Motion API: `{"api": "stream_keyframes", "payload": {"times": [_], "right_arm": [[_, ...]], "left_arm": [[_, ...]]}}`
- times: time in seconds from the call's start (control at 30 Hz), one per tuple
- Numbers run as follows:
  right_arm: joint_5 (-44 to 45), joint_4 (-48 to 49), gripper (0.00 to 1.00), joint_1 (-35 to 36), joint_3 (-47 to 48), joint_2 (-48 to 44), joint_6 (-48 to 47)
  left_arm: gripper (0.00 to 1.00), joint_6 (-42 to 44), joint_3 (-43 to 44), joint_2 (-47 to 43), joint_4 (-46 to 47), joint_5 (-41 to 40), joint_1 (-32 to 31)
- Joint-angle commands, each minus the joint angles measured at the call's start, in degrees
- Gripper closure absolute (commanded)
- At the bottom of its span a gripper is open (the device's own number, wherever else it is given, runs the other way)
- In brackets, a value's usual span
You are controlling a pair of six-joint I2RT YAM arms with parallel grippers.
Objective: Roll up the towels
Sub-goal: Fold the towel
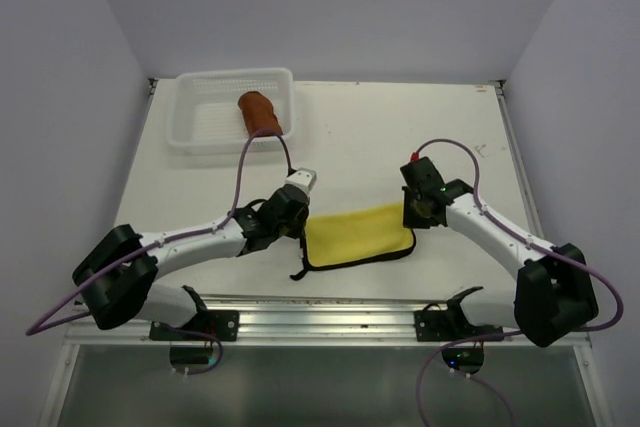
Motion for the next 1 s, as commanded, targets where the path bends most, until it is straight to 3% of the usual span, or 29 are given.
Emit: {"api": "stream_keyframes", "payload": {"times": [0.0, 0.07, 0.3, 0.43, 0.57, 0.73, 0.83, 0.87, 0.97], "right_arm": [[1.3, -4.6, 1.0, -0.1, 5.6, -2.2, -1.4], [-0.2, -5.4, 1.0, 0.6, 7.1, -2.2, -1.5], [0.4, -8.2, 1.0, 4.4, 12.9, 0.8, -2.8], [0.6, -8.2, 1.0, 4.9, 13.5, 2.7, -2.8], [1.3, -8.1, 1.0, 4.9, 14.0, 3.9, -2.7], [1.3, -8.0, 1.0, 4.9, 15.5, 4.6, -3.1], [0.2, -7.7, 1.0, 5.1, 16.4, 4.8, -3.5], [-0.2, -7.4, 1.0, 5.7, 16.7, 4.8, -3.5], [-1.7, -6.3, 1.0, 7.8, 17.4, 5.2, -2.8]], "left_arm": [[0.9, 1.9, 0.3, -6.7, 2.4, -1.4, 0.1], [0.99, 2.2, -1.0, -8.4, 0.8, -2.2, 0.6], [0.99, 1.2, -5.0, -7.7, 0.9, -0.1, 2.0], [0.84, 0.6, -4.8, -1.9, 2.1, 0.9, 2.5], [0.56, -0.1, -4.6, 0.2, 3.9, 0.1, 2.5], [0.5, -0.1, -4.4, -2.2, 3.3, -1.9, 2.5], [0.74, 0.5, -6.3, -5.2, 4.6, -0.1, 2.5], [0.89, 0.5, -7.5, -6.3, 4.9, 0.4, 2.5], [1.0, -0.5, -10.2, -7.9, 5.6, 1.1, 2.5]]}}
